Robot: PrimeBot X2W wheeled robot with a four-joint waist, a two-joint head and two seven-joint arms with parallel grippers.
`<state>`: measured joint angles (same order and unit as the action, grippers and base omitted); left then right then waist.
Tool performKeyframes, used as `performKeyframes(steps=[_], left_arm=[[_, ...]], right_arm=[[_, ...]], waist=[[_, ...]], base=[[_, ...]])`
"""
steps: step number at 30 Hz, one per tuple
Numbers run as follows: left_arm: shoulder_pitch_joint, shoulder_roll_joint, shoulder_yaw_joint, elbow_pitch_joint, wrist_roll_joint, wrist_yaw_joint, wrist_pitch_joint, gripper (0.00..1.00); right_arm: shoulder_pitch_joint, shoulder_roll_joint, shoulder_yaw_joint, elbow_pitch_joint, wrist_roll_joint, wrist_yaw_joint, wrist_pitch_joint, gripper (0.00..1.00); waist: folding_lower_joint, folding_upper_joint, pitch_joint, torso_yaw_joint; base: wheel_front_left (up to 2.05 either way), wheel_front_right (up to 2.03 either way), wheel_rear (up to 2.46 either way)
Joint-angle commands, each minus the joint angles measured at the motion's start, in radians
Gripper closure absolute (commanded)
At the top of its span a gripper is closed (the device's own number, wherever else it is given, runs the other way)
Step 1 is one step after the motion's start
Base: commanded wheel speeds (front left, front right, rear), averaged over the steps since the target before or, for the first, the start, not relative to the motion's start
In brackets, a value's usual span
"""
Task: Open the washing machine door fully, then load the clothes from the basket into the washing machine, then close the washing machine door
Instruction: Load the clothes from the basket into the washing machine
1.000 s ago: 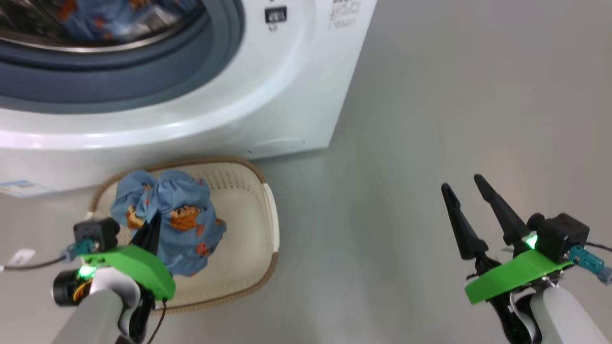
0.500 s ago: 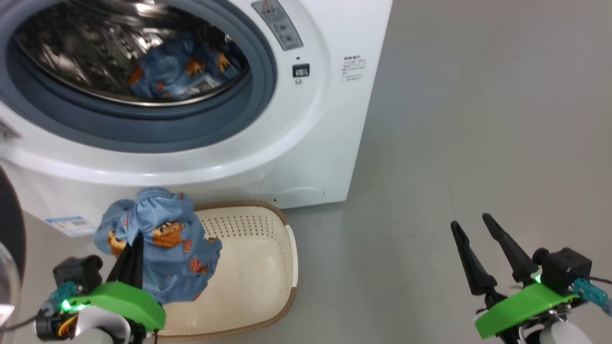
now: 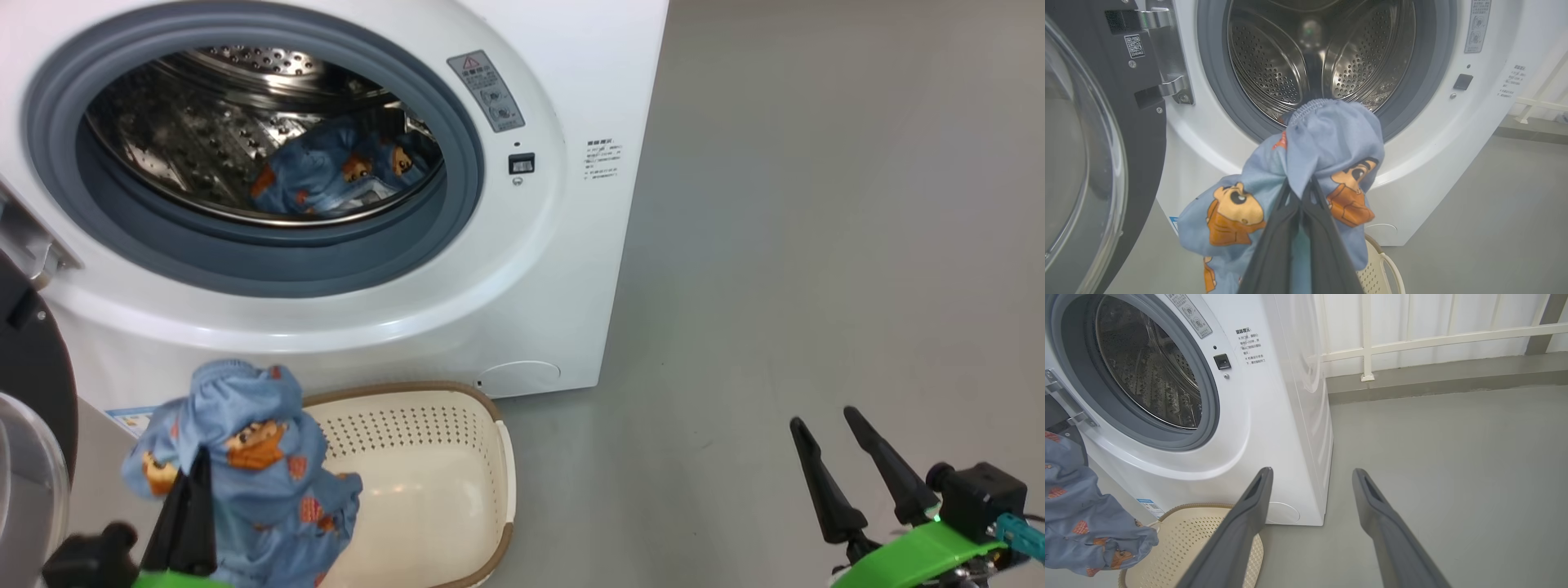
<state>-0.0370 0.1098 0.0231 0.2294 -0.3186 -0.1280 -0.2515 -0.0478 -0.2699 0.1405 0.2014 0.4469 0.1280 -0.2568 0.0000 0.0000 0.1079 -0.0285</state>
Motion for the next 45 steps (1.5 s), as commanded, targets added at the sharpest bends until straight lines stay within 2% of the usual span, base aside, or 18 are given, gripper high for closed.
performKeyframes(steps=[1,10,20,27,34,39,45], left_arm=[[0.007,0.013,0.047,-0.046,0.014,-0.003,-0.010,1.00],[0.154,-0.040,0.105,-0.225,0.047,-0.002,-0.010,1.00],[0.115,-0.054,0.105,-0.250,0.029,-0.002,-0.010,1.00],[-0.033,-0.047,0.059,-0.239,0.024,-0.003,-0.010,1.00],[-0.234,-0.006,0.041,-0.197,0.029,-0.003,-0.010,1.00],[-0.405,0.022,0.048,-0.090,0.008,-0.003,-0.010,1.00],[-0.597,0.076,0.027,0.125,-0.004,-0.003,-0.010,1.00]], right_arm=[[0.018,-0.019,0.013,-0.024,0.009,0.003,-0.005,0.00],[0.030,-0.018,0.002,-0.031,0.007,0.003,-0.005,0.00],[0.017,-0.016,0.001,-0.042,0.003,0.003,-0.005,0.00],[-0.015,-0.007,0.006,-0.050,0.000,0.003,-0.005,0.00],[-0.057,0.003,0.019,-0.056,-0.003,0.003,-0.005,0.00],[-0.095,0.010,0.034,-0.057,-0.003,0.003,-0.005,0.00],[-0.136,0.025,0.051,-0.063,-0.002,0.003,-0.005,0.00]], waist=[[0.0000,0.0000,-0.006,-0.001],[0.0000,0.0000,-0.005,-0.002],[0.0000,0.0000,0.029,-0.005],[0.0000,0.0000,0.088,-0.014],[0.0000,0.0000,0.147,-0.029],[0.0000,0.0000,0.189,-0.050],[0.0000,0.0000,0.252,-0.081]], base=[[0.00,0.00,0.00],[0.00,0.00,0.00],[0.00,0.00,0.00],[0.00,0.00,0.00],[0.00,0.00,0.00],[0.00,0.00,0.00],[0.00,0.00,0.00]])
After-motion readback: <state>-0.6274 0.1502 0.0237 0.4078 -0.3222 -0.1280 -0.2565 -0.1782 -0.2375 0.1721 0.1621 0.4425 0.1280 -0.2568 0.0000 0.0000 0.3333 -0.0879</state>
